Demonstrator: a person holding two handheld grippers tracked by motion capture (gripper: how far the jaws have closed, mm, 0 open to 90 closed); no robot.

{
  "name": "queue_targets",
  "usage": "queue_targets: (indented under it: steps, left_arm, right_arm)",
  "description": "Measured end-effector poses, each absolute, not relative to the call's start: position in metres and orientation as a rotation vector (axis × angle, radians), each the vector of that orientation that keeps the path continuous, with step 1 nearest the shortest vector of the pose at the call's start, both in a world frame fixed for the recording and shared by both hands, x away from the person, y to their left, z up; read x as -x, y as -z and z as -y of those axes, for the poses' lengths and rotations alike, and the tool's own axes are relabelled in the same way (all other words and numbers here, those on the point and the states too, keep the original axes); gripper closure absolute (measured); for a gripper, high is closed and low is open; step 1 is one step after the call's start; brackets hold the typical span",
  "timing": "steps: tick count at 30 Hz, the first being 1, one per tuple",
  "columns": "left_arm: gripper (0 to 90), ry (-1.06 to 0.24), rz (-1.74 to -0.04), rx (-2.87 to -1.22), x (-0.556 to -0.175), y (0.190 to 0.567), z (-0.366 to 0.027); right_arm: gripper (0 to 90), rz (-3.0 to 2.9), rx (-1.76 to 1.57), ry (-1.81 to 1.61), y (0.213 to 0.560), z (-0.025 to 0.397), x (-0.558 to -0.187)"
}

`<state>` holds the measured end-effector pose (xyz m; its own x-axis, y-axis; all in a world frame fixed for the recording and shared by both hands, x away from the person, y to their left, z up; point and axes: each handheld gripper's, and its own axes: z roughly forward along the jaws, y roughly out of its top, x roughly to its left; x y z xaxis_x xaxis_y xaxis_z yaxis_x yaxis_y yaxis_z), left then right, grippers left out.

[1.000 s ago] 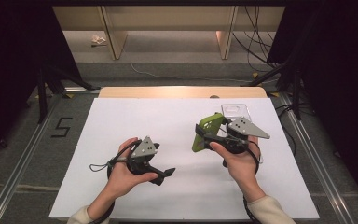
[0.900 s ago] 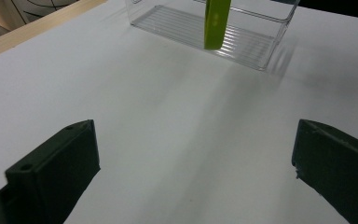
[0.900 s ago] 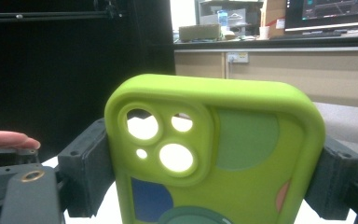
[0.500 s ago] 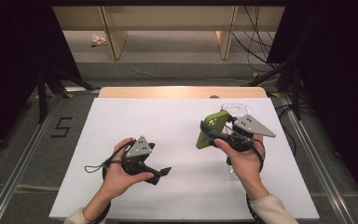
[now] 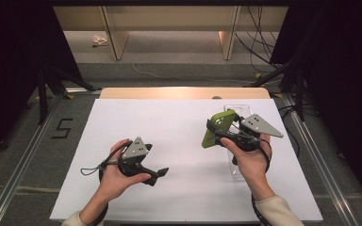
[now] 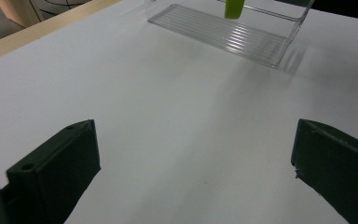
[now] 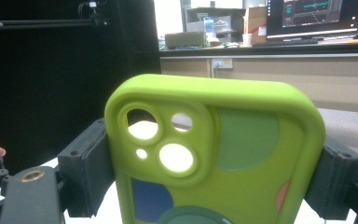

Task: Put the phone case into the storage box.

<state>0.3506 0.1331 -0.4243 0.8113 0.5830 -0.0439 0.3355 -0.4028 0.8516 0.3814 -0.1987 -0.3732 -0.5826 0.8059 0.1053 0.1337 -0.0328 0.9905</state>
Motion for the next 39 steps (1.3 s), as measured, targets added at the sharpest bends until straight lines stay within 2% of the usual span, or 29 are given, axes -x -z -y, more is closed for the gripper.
queue_targets:
  steps: [39]
  left_arm:
    - [0.9, -0.336, -0.717, -2.025, -0.349, 0.43, -0.149]
  right_arm:
    - [17.7, -1.648, -1.032, -1.628, 0.366, 0.223, -0.386]
